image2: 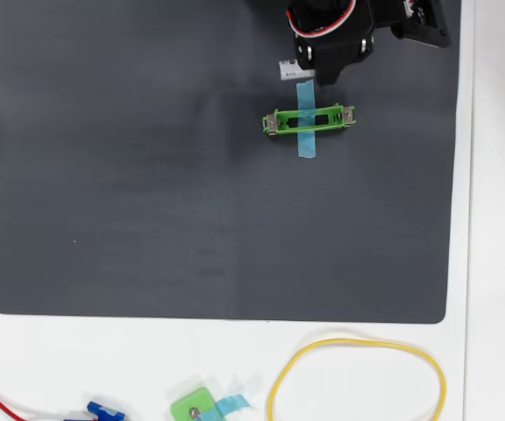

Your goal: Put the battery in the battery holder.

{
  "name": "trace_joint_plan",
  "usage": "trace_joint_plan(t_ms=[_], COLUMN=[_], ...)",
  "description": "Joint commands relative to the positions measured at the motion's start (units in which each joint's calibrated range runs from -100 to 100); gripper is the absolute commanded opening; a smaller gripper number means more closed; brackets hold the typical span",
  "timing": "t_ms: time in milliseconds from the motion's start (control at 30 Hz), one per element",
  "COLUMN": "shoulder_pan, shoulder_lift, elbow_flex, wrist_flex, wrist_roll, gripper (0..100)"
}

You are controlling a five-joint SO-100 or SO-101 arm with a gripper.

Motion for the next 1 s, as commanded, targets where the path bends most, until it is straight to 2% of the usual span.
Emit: trace_joint_plan(t_ms=[0, 367, 967], shoulder_pan=[-0.5, -4.0, -0.9], shoulder_lift=[0.4, 0.4, 9.4], elbow_flex=[-0.7, -0.8, -0.8], wrist_flex=[-2.9, -4.3, -12.6], wrist_roll=[-0.2, -1.8, -0.3], gripper=[0, 0, 0])
